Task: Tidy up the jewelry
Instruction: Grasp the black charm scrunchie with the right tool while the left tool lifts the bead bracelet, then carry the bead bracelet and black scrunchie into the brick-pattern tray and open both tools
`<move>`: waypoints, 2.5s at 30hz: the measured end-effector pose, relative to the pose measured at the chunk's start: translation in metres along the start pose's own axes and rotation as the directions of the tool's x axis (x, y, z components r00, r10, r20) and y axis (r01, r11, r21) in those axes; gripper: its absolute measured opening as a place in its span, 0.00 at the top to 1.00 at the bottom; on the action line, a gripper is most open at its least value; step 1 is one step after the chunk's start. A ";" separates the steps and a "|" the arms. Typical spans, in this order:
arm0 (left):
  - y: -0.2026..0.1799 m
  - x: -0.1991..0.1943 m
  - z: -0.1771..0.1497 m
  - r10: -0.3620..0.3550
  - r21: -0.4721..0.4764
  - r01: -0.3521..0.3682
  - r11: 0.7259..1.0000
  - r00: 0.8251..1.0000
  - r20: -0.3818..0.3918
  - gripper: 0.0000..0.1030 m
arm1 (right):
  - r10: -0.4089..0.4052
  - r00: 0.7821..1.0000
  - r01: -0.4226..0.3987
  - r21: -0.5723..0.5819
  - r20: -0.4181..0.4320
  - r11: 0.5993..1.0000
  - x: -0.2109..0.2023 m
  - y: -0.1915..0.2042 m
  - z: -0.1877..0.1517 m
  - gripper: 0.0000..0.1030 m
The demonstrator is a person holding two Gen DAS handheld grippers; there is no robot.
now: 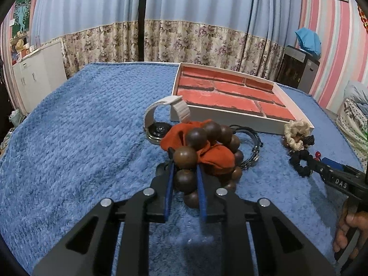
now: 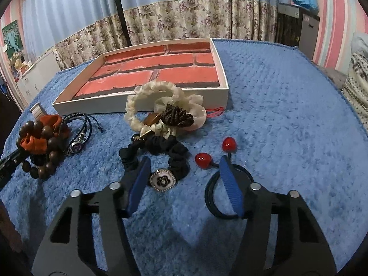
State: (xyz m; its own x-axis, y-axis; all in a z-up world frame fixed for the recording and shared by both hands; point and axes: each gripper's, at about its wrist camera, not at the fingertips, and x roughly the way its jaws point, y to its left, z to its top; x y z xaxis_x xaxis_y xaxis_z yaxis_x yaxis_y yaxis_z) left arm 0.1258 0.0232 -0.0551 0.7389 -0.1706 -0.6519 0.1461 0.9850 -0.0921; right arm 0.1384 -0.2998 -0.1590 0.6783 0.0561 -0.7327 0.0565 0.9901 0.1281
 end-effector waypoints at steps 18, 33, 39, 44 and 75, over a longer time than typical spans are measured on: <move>0.003 0.005 -0.001 0.016 0.010 -0.016 1.000 1.000 0.011 0.81 | 0.002 1.000 -0.001 -0.057 0.005 0.998 0.003 0.014 0.002 0.66; 0.002 0.007 0.003 0.016 0.018 -0.016 1.000 1.000 0.017 0.81 | 0.004 0.999 -0.007 -0.084 -0.037 0.996 0.022 0.020 0.008 0.83; 0.001 0.007 0.003 0.012 0.012 -0.013 1.000 1.000 0.017 0.81 | 0.029 1.000 -0.029 -0.065 -0.005 0.997 0.011 0.015 0.003 0.89; -0.002 0.003 0.001 0.005 0.012 -0.005 1.000 1.000 0.020 0.82 | 0.046 0.999 -0.046 -0.059 0.007 0.997 -0.001 0.013 0.000 0.89; -0.040 -0.076 0.000 -0.010 0.059 0.002 0.998 0.990 0.143 0.82 | 0.099 0.983 -0.089 -0.073 0.152 0.993 -0.083 0.008 -0.006 0.89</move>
State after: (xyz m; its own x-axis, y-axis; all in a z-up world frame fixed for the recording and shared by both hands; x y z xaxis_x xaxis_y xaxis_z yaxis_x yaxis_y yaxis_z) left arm 0.0643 -0.0031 -0.0020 0.8240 -0.1829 -0.5363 0.1859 0.9813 -0.0489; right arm 0.0778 -0.2955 -0.1012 0.7842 0.1341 -0.6059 -0.0581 0.9880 0.1434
